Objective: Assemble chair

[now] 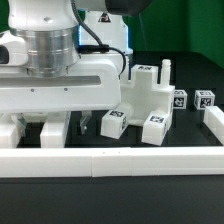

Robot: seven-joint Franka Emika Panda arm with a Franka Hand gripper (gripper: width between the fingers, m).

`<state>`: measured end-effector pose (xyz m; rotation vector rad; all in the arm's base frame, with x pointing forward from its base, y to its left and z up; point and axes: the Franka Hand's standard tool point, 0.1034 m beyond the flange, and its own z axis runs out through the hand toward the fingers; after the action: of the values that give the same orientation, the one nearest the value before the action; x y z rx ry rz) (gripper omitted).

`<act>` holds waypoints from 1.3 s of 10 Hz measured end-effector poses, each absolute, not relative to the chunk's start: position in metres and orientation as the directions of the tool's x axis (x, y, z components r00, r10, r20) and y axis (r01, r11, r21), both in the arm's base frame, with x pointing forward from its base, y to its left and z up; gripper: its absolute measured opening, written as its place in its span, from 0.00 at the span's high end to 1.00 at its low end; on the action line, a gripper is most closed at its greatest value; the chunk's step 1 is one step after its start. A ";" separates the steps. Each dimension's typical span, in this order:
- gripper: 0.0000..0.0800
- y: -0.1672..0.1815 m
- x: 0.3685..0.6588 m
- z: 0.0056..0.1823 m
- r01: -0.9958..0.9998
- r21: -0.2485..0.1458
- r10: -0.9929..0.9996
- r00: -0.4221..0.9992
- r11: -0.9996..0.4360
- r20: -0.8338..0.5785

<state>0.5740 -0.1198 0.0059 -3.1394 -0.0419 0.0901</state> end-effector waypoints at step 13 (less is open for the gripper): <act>0.65 -0.111 0.583 0.072 0.055 -0.018 0.055 0.998 -0.998 -0.004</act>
Offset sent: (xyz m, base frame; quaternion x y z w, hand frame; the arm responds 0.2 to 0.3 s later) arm 0.0001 0.0069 0.0031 0.0033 -0.0008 0.0110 0.9999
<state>0.5825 -0.1111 0.0720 -3.1222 -0.0862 0.0078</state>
